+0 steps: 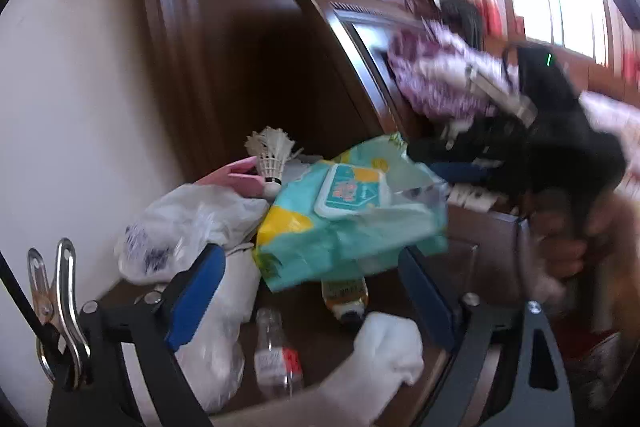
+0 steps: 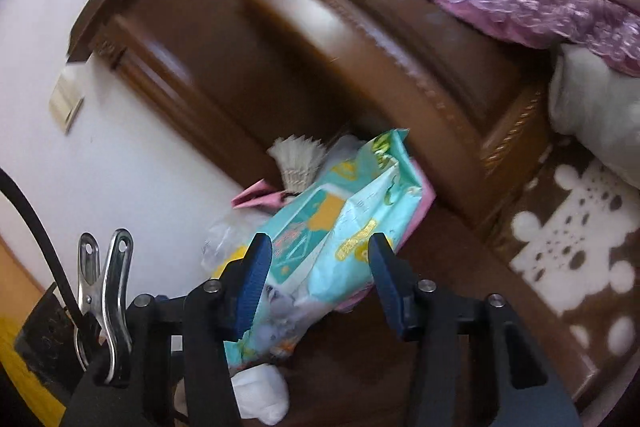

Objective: Collect trash
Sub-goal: 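Reach the right tool to the teal wet-wipes pack and grasp it, then lift the wet-wipes pack with the right gripper toward the red bin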

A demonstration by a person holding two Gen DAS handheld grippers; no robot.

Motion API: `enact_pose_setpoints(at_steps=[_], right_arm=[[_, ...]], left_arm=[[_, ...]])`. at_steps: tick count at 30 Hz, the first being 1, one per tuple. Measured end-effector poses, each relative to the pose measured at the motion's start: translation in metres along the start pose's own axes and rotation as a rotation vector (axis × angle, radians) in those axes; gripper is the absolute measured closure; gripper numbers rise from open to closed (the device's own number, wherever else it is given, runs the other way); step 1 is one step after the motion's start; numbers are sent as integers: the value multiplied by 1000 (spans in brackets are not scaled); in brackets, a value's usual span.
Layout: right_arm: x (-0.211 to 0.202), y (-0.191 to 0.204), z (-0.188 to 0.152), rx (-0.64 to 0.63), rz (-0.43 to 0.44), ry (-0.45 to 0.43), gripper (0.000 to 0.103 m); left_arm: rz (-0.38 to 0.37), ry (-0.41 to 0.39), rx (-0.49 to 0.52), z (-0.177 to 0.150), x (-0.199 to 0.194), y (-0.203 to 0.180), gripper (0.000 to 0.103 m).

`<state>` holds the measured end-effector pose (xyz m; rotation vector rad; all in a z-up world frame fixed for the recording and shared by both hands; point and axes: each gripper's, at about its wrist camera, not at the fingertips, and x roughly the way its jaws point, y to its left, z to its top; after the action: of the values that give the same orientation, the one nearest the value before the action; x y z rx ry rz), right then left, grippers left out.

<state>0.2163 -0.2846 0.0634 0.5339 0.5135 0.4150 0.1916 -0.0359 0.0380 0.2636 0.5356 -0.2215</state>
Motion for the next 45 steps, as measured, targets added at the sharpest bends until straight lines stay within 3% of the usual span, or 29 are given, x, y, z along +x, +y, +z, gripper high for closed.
enact_pose_setpoints(at_steps=[4, 7, 9, 10, 11, 12, 13, 15, 17, 25, 37, 45], right_arm=[[3, -13, 1, 29, -48, 28, 35], [6, -28, -1, 74, -93, 50, 35], [11, -38, -1, 139, -34, 73, 35], [15, -40, -1, 156, -15, 84, 35], [21, -42, -1, 181, 10, 105, 36], [25, -43, -2, 193, 29, 116, 45], [28, -42, -4, 207, 71, 120, 73], [25, -40, -7, 228, 124, 106, 84], [18, -31, -7, 169, 123, 84, 93], [-18, 15, -11, -7, 205, -24, 93], [-64, 31, -43, -91, 191, -54, 93], [-104, 31, -75, -137, 85, -102, 93]], left_arm=[[-28, 13, 11, -1, 13, -20, 14], [1, 24, 50, -3, 21, -32, 14], [-13, 16, 72, -3, 23, -39, 15], [-30, 14, 76, -1, 25, -42, 20], [-65, 13, 81, 0, 26, -44, 43], [-94, 20, 81, 0, 27, -46, 58], [-99, 14, 67, -1, 25, -47, 60], [-127, -2, 48, -5, 18, -48, 68], [-123, -46, 31, -8, 4, -48, 70], [-66, -194, -58, -12, -49, -50, 73], [-50, -216, -88, -40, -95, -78, 73], [-92, -236, -66, -55, -115, -110, 72]])
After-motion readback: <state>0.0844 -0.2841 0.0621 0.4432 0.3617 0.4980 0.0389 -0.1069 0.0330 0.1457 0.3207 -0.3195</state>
